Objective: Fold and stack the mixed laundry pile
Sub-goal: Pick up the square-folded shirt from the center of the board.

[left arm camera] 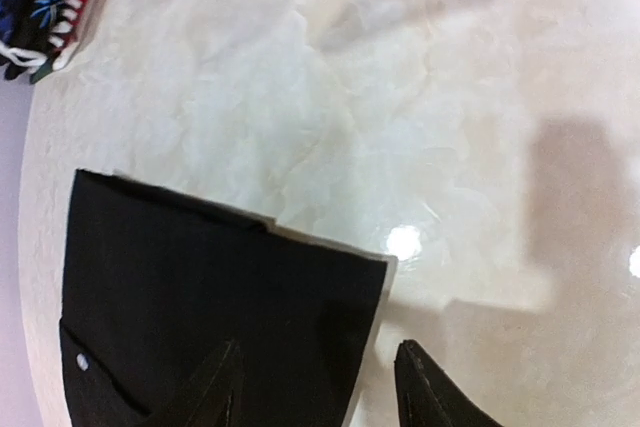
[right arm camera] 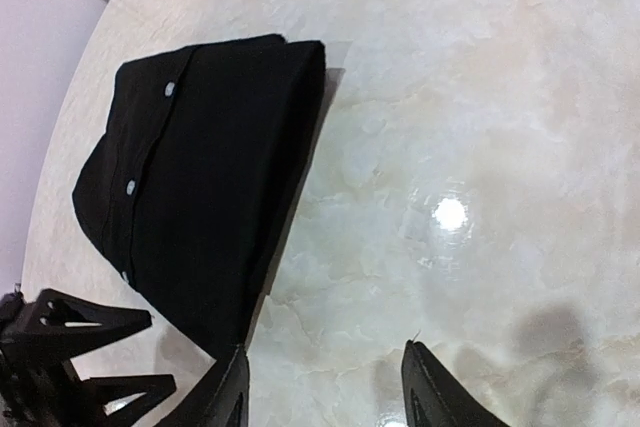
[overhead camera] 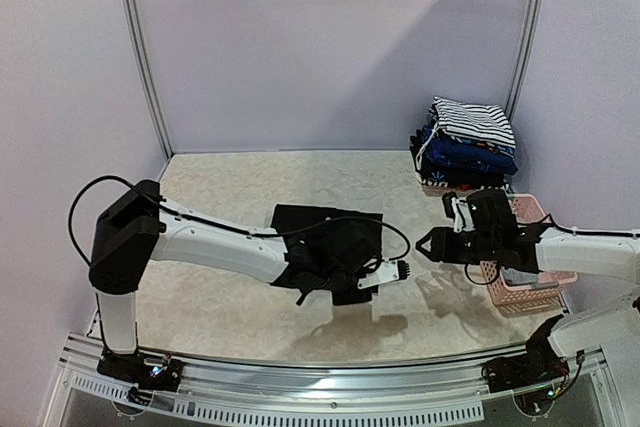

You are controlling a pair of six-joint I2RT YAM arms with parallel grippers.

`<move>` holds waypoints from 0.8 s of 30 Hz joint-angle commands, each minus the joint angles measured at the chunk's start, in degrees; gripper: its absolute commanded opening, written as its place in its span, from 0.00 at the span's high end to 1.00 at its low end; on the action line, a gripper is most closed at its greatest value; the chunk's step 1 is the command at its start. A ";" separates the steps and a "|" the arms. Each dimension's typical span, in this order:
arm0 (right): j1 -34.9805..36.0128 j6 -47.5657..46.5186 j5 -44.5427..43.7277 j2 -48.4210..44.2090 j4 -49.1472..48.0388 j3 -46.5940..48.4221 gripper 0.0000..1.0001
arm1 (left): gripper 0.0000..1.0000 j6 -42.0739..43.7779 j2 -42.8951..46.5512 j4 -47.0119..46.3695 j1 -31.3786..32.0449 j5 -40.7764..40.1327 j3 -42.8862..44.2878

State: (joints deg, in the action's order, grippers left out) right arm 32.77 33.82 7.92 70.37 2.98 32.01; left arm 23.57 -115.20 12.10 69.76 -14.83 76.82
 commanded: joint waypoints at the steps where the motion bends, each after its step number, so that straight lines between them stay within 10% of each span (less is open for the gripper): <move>1: -2.10 0.65 -2.48 -3.66 0.32 -2.15 0.45 | 0.48 4.70 -3.85 4.34 1.07 3.08 4.16; 24: -3.06 -0.25 -2.12 -1.15 -1.07 -1.36 0.43 | 0.59 7.62 -12.46 4.92 0.84 -2.26 8.98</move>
State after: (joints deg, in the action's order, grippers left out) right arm 30.04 34.17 6.07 68.23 2.92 30.24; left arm 30.30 -125.27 16.78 70.13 -15.22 85.91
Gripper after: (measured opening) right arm 0.572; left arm 0.417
